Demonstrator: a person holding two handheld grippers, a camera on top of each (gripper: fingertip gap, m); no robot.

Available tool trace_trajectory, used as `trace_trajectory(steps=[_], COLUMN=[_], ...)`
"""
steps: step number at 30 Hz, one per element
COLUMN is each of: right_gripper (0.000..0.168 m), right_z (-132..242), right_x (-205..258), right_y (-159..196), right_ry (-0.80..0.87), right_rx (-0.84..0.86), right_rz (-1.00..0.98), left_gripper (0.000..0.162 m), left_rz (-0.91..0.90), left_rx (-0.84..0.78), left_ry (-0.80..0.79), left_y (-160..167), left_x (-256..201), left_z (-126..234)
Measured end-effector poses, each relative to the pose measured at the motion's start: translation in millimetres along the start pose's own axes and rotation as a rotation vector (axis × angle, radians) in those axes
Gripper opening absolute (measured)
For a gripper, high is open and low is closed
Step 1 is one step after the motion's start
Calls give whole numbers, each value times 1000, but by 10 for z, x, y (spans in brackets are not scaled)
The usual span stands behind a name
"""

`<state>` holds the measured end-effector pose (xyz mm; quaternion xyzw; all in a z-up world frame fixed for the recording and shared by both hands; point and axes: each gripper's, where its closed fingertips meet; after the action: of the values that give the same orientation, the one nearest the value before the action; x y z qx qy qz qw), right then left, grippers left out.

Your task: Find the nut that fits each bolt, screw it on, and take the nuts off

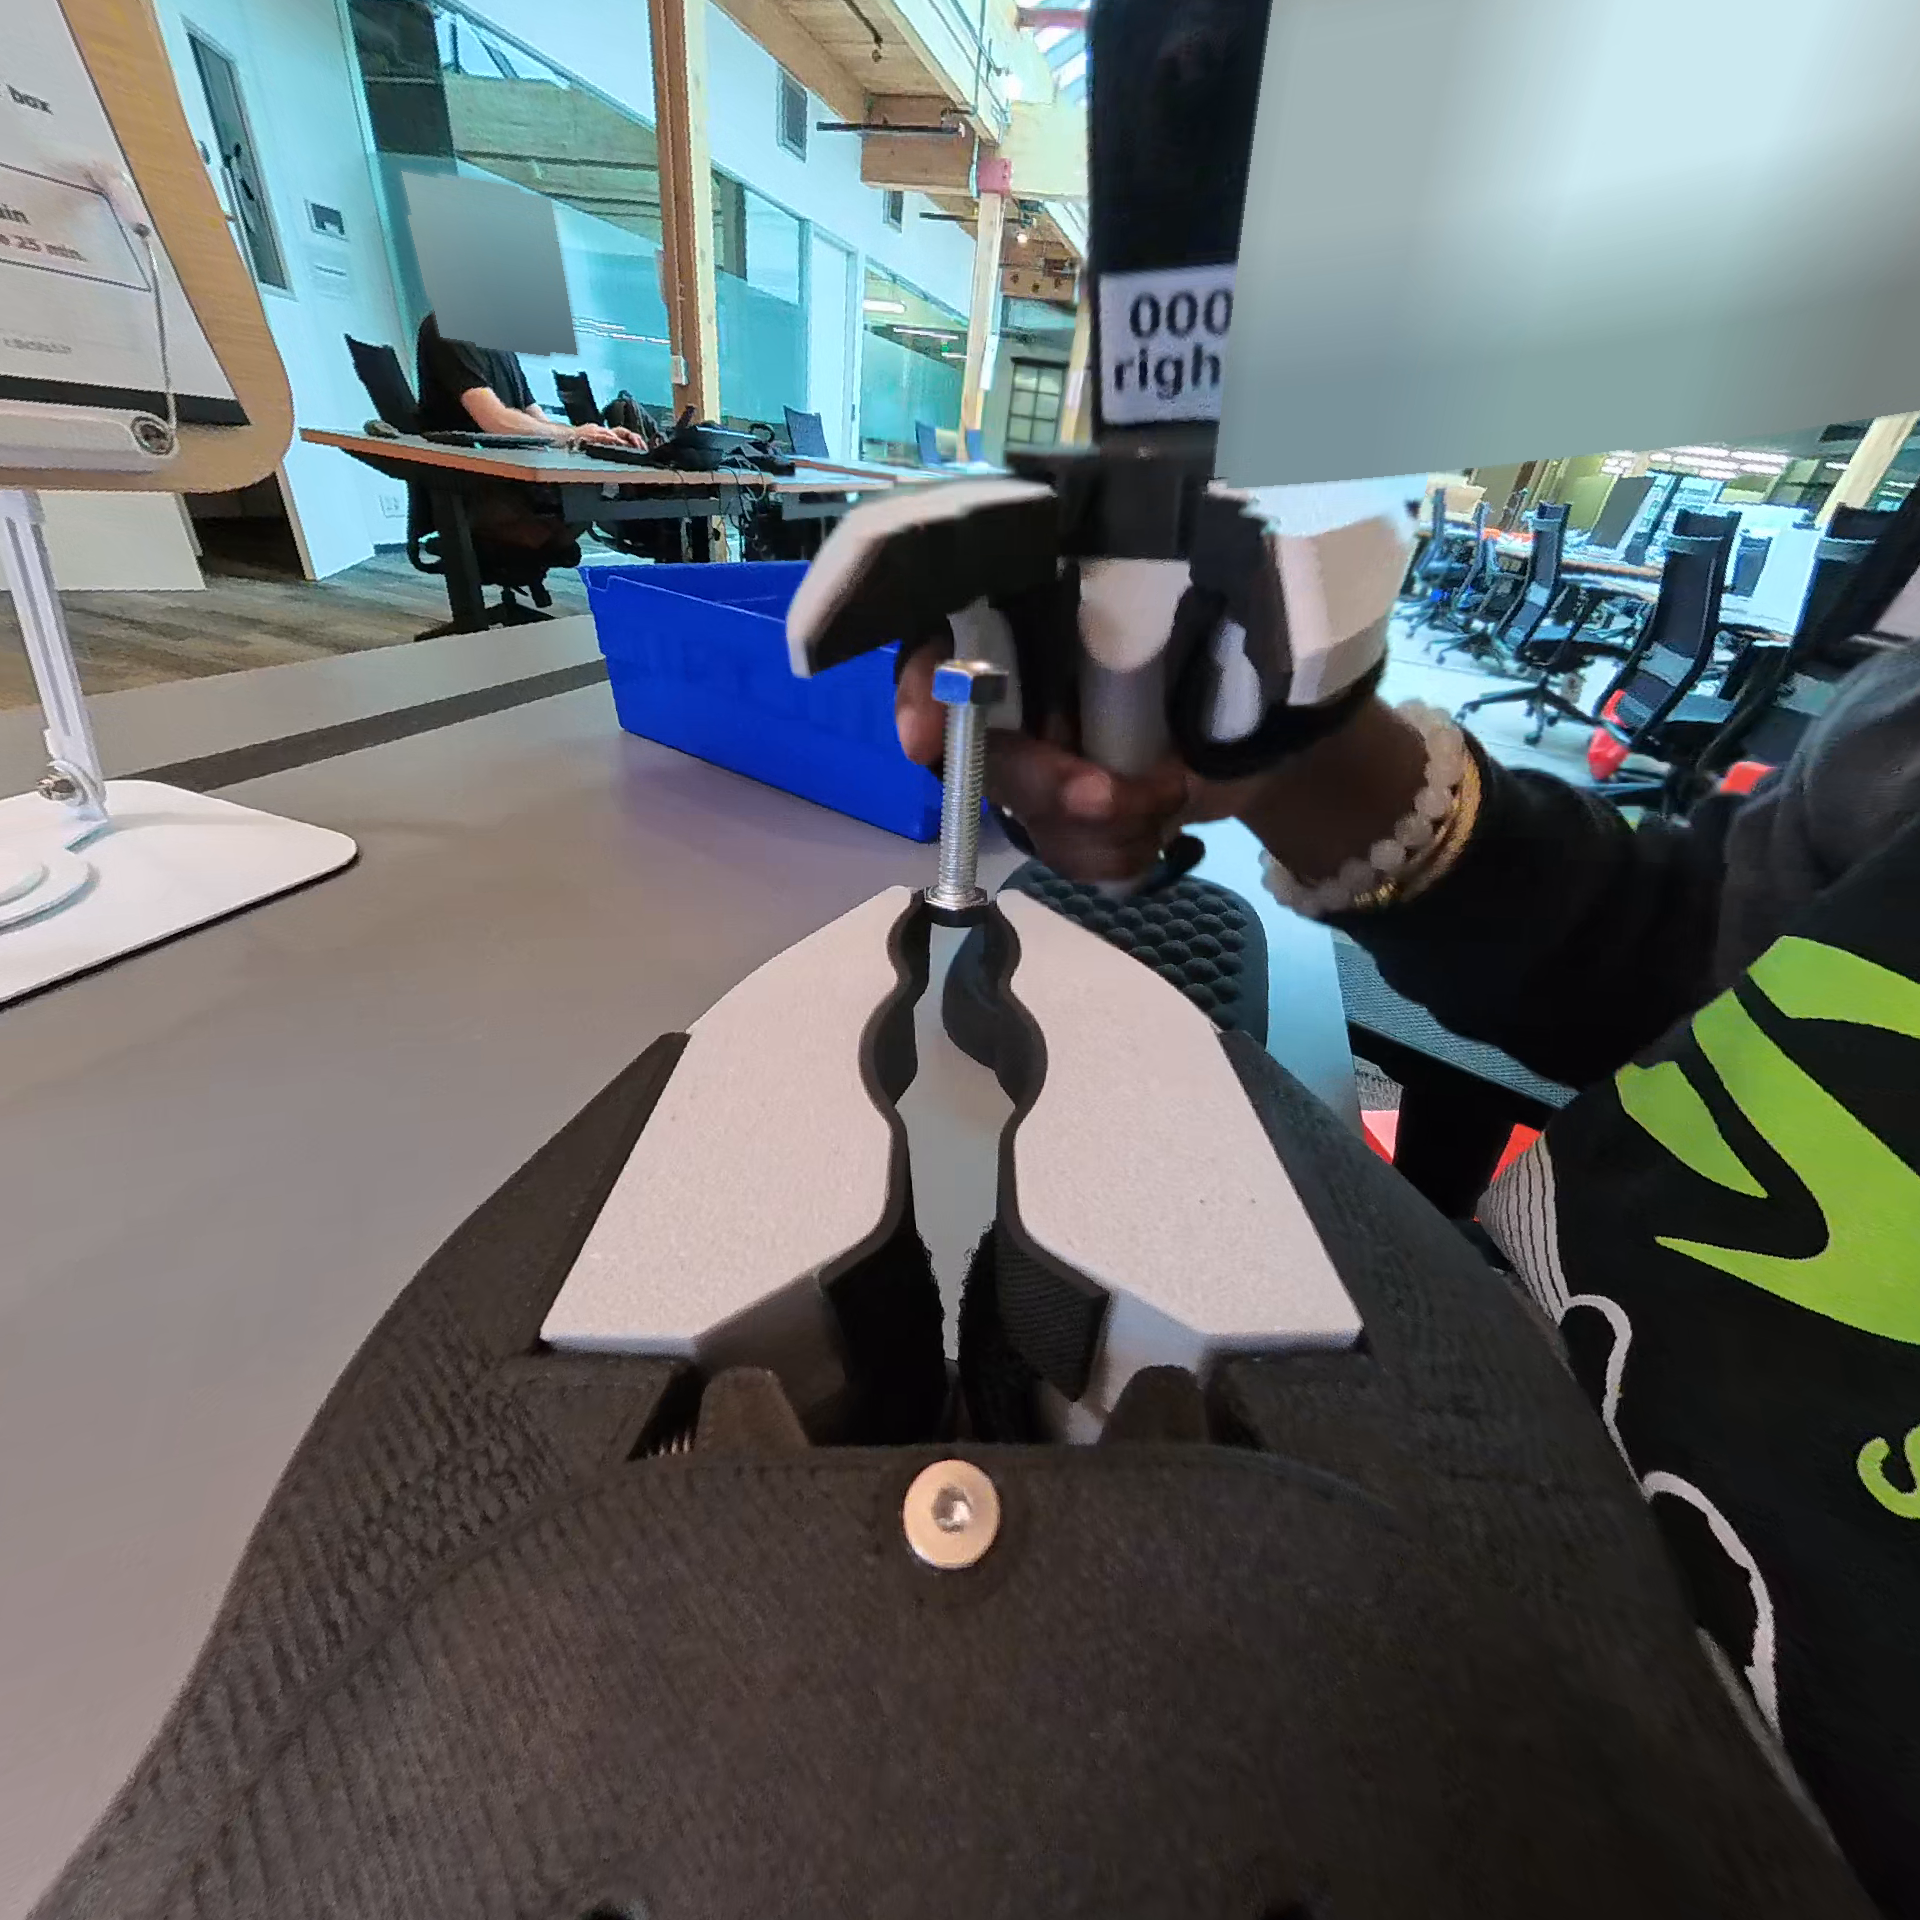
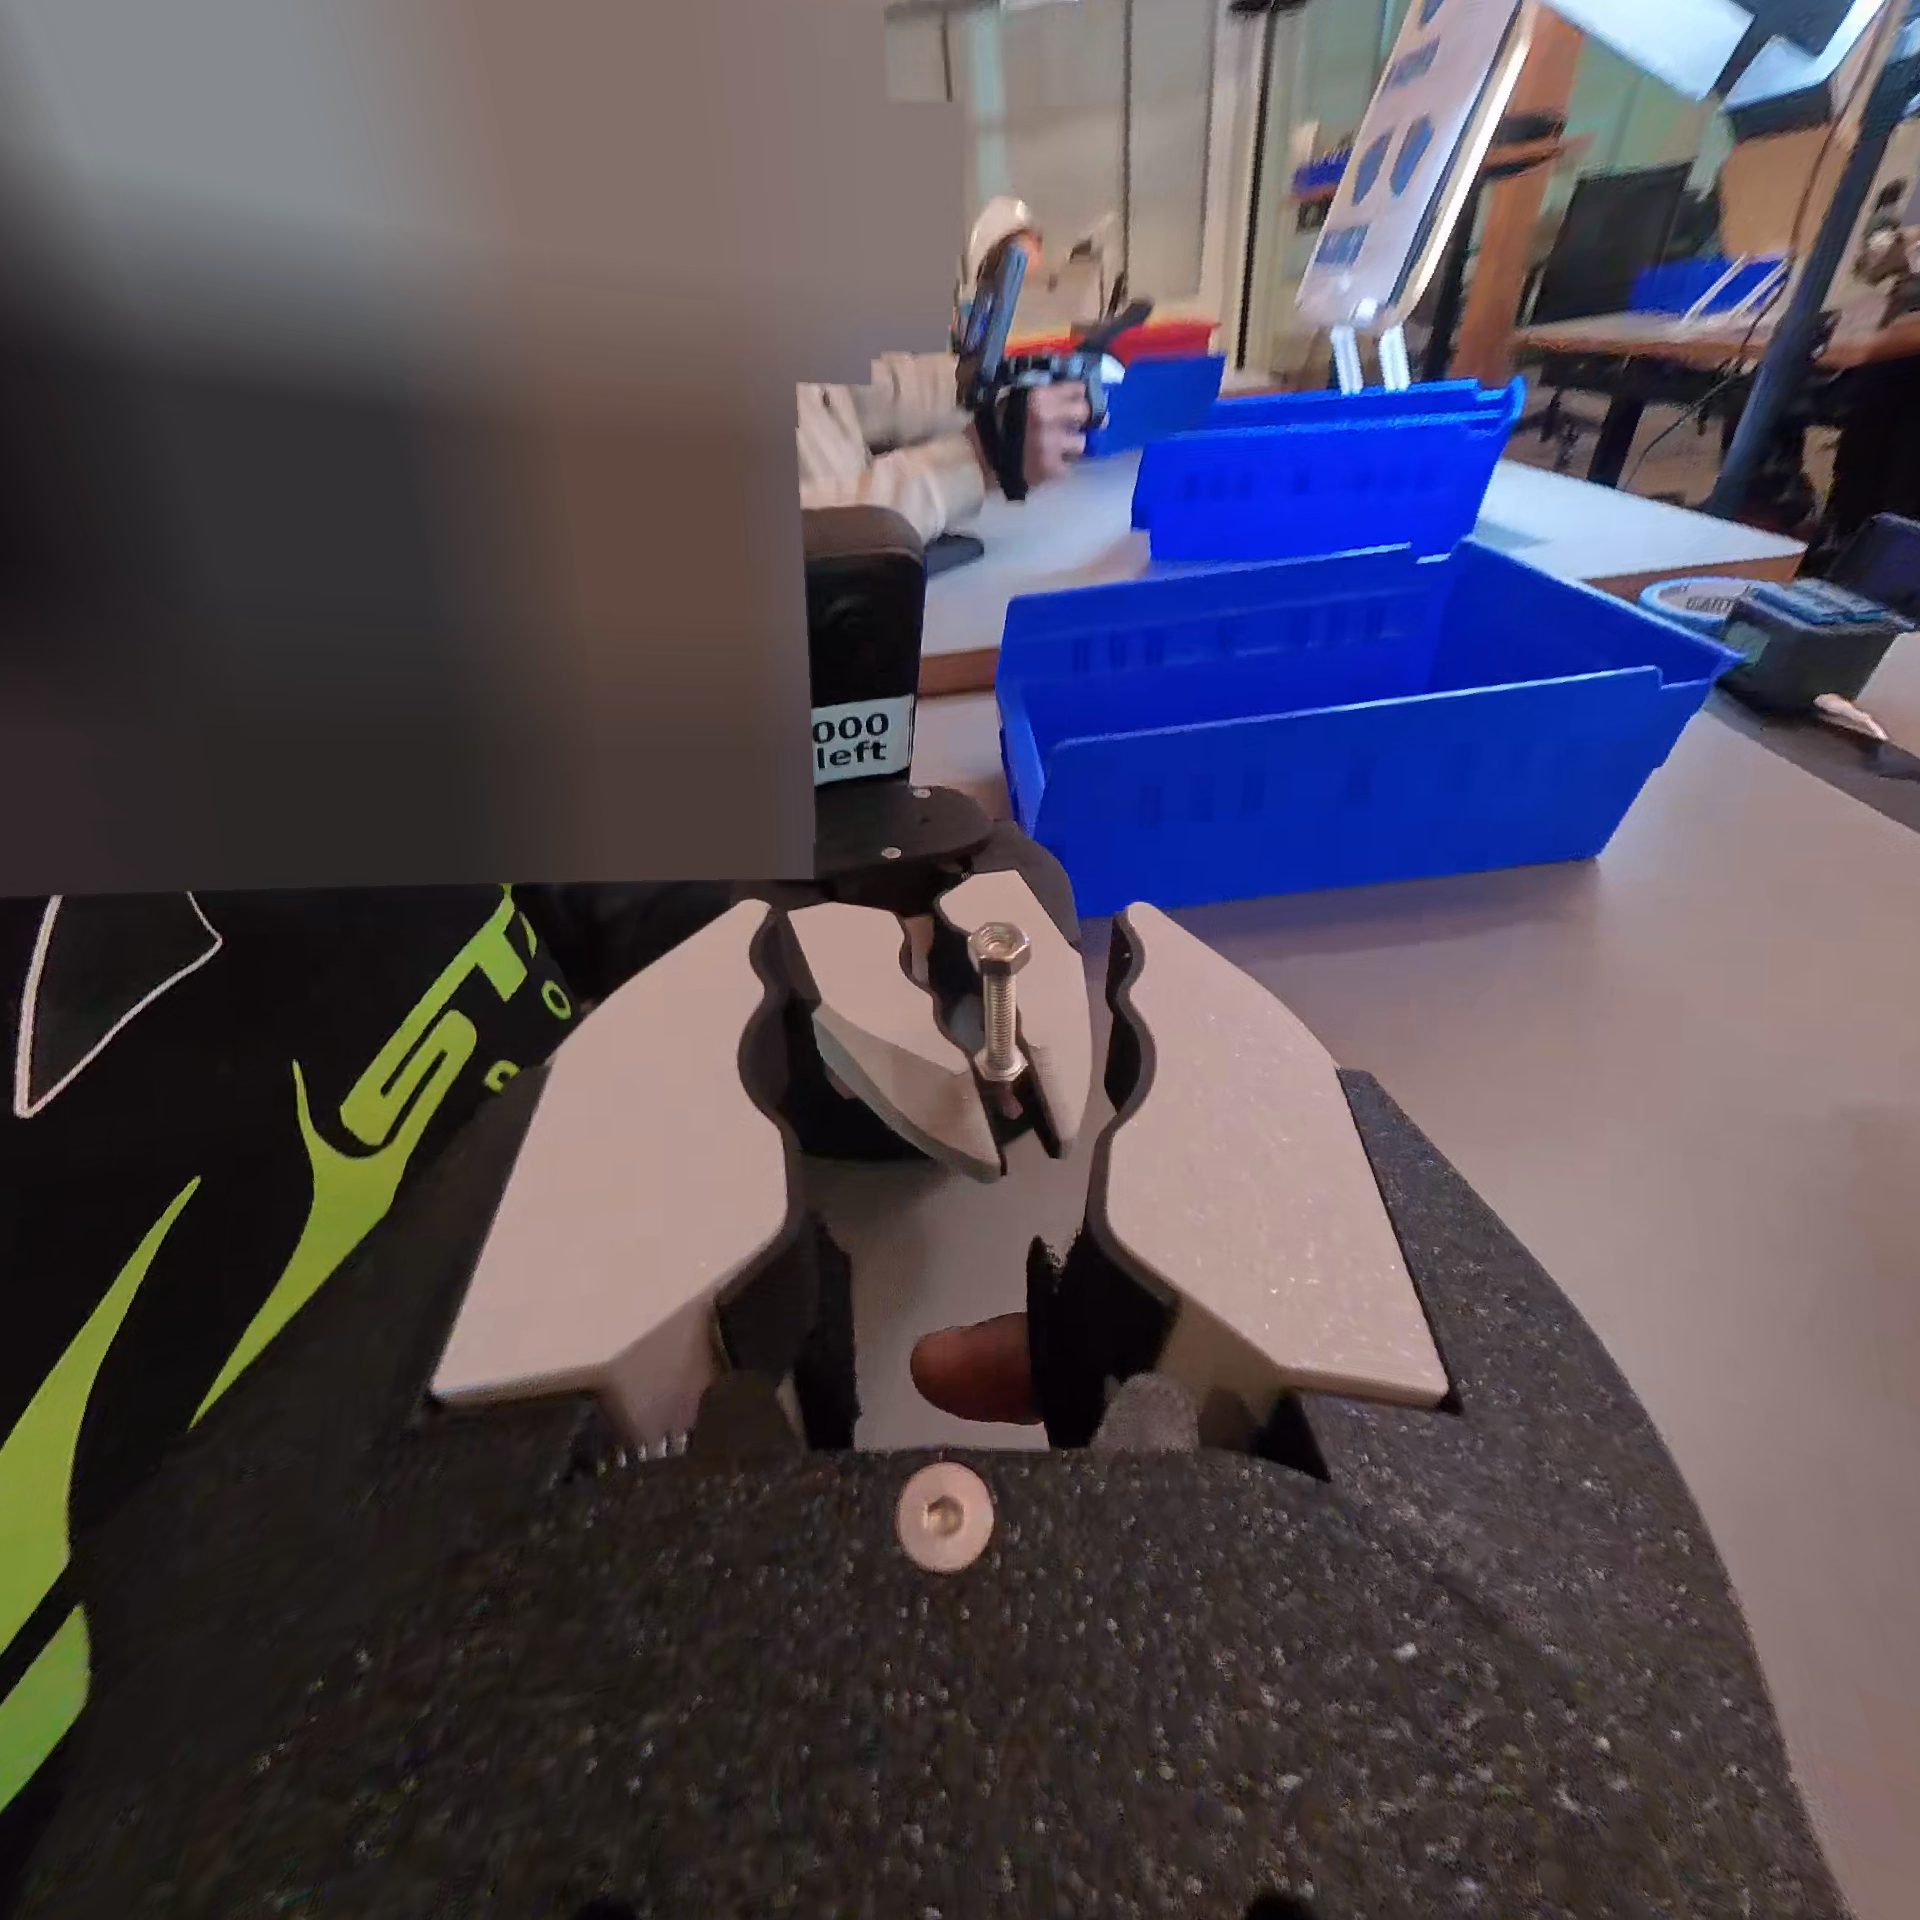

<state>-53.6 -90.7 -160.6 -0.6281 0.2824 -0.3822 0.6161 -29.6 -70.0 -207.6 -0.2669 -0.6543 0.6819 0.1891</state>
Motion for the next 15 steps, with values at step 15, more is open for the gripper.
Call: trace_trajectory(steps=[15], right_gripper=[43], right_z=[64], right_x=[72], right_y=[6], right_ry=[17], right_rx=[-62], right_rz=[22], left_gripper=[10], left_rz=[10], left_rx=[1], left_ry=[-9], left_y=[0], left_x=[21], left_z=[-5])
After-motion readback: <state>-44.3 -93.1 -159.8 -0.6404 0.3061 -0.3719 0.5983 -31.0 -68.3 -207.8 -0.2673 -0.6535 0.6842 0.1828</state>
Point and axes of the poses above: each gripper's, where its closed fingertips meet, z back along the fingers, y out of its underside, x = y × z across the jaws, and after that the axes turned 13 degrees about -y, right-handed
